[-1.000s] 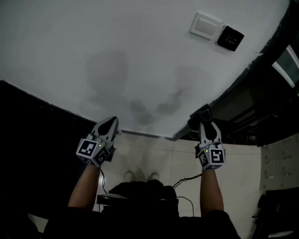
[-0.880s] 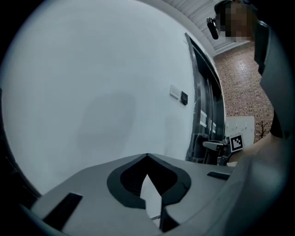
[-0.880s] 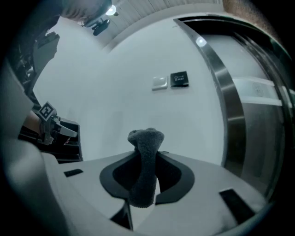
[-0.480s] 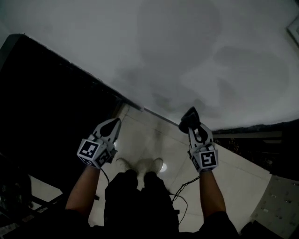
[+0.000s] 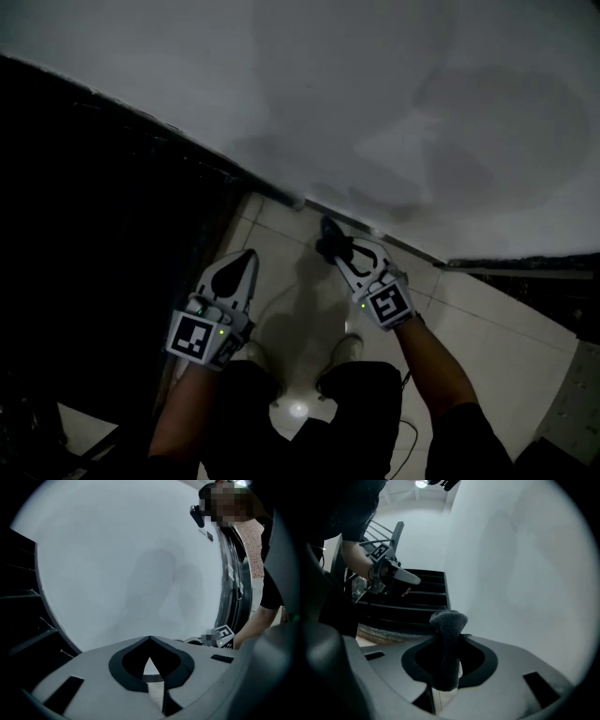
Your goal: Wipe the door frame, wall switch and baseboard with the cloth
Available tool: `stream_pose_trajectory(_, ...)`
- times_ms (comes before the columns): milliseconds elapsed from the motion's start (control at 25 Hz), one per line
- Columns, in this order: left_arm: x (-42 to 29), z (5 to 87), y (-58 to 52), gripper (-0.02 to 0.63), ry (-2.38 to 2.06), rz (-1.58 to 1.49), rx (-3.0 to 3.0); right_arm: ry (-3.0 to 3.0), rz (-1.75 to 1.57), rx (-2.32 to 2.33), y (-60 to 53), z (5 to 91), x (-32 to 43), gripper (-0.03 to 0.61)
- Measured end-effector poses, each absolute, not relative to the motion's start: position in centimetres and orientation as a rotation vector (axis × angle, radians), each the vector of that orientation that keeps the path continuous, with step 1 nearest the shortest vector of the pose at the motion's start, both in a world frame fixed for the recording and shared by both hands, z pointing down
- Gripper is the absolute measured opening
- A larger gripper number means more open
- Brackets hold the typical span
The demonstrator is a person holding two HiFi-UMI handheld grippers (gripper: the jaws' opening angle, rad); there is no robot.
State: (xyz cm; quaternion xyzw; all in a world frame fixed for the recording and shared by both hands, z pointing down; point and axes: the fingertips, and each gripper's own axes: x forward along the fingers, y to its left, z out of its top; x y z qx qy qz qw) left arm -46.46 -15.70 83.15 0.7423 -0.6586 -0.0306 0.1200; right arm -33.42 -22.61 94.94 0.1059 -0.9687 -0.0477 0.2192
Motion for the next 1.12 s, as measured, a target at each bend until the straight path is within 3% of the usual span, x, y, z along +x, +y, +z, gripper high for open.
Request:
stream_pose_trajectory(200, -48.8, 95.2, -17.6, 0.002, -1.976, -0.045, 2.192, -2.600, -0.264, 0.138, -23.1, 114.0, -41.3, 0.084)
stream_pose_trajectory(440, -49.9, 99.5, -17.7, 0.002, -1.981, -0.218, 2.093, -2.482, -0.149, 0.357, -28.1, 127.4, -43.9, 0.083)
stream_pose_trajectory(760, -43.8, 100.2, -17.0, 0.002, -1.793, 0.011, 2.363, -2.403, -0.179, 0.656, -33.2, 129.2, -42.4, 0.083)
stream_pose_trajectory(1120, -38.0, 101.8, -19.4, 0.002, -1.566, 0.029, 2.550, -2.319, 0.029, 0.997, -35.3, 130.1, -32.0, 0.083)
